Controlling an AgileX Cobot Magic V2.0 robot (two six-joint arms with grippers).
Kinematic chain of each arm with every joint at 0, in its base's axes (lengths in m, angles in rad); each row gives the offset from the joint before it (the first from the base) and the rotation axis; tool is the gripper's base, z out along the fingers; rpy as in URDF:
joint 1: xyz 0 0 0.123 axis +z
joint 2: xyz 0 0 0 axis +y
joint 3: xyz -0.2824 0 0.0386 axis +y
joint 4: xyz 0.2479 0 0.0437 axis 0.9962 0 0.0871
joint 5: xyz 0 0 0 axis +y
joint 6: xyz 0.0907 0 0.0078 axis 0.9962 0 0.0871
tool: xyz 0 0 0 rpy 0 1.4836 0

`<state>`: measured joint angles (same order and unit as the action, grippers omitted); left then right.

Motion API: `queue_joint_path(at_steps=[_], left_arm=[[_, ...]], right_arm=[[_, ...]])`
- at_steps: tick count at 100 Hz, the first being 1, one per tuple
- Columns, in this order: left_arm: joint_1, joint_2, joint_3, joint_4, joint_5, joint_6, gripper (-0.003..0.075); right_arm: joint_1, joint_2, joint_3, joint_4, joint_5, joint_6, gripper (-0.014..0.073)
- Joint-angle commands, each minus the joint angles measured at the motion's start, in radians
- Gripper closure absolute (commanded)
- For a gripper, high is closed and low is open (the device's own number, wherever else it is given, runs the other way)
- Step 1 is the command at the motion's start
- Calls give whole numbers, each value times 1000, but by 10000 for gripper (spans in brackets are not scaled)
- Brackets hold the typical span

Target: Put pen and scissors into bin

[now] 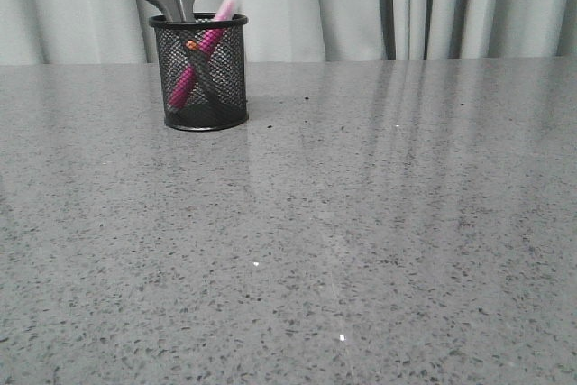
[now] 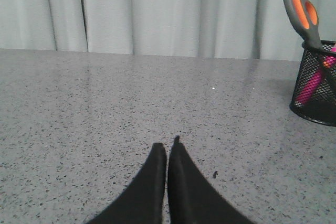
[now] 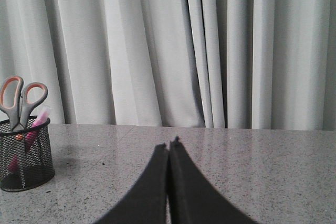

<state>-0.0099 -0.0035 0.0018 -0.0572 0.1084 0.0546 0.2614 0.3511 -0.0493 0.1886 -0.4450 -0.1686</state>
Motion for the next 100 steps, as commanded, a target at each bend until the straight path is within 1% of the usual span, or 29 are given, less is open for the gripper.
queue_joint_path(at_steps=[1,18,27,35,40,45,52,56,59,68,81,100], left_arm=[[1,-33,43,-11,-72,-9,739],[1,-33,43,-11,-72,-9,739],[1,-33,43,-11,-72,-9,739],[1,-33,43,-11,-72,-9,739],[1,-33,43,-11,-72,-9,739],[1,-33,43,-11,-72,-9,739],[1,-33,43,-11,-72,-9,739],[1,-33,43,-11,-72,-9,739],[1,-33,43,-11,-72,-9,739],[1,-31,43,-11,-68,-9,739],[1,-31,43,-11,-68,-9,739],[1,-31,43,-11,-68,-9,739]], right_arm=[[-8,5,-28,-6,-73,-7,662],[-13,-28,1,-8,-19,-16,662],[-48,-89,12,-18,95,-31,662],[-104,-152,23,-59,242,-31,662],[-134,-196,31,-82,311,-31,662],[-156,-244,47,-113,341,-31,662],[-169,-319,75,-154,348,-31,662],[-169,-367,73,-168,423,-31,662],[-170,-389,73,-170,445,-29,662],[-172,-380,74,-170,518,-11,662],[-172,-382,74,-175,505,-11,662],[-172,-382,74,-175,542,-11,662]])
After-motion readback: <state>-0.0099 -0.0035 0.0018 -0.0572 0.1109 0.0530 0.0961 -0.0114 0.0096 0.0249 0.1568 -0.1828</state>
